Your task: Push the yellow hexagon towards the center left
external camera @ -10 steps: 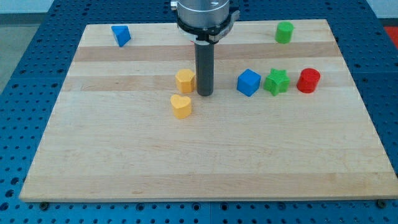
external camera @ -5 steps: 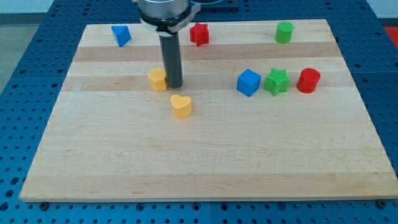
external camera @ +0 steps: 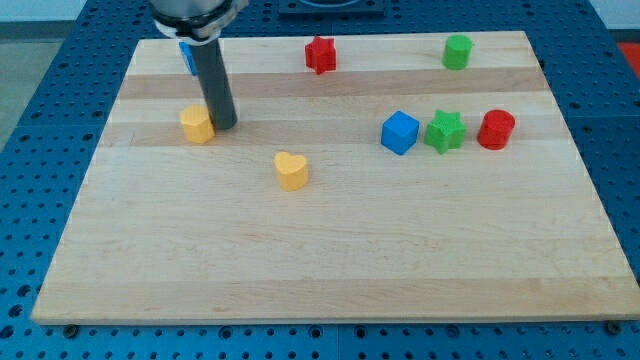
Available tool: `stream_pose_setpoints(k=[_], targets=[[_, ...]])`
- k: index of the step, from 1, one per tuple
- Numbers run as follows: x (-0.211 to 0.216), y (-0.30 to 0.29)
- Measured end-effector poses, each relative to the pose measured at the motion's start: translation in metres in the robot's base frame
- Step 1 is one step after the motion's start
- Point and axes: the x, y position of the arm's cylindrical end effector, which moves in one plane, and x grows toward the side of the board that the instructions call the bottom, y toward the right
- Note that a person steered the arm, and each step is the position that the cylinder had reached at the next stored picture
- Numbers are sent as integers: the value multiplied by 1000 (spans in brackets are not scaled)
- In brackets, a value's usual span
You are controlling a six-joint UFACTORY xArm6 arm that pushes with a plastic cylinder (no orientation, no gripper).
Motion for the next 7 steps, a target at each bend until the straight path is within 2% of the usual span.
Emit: stream_pose_setpoints(k=[1, 3, 4, 5, 7], targets=[[0, -21], [0, -28], [-9, -27], [-36, -27], [-36, -60]])
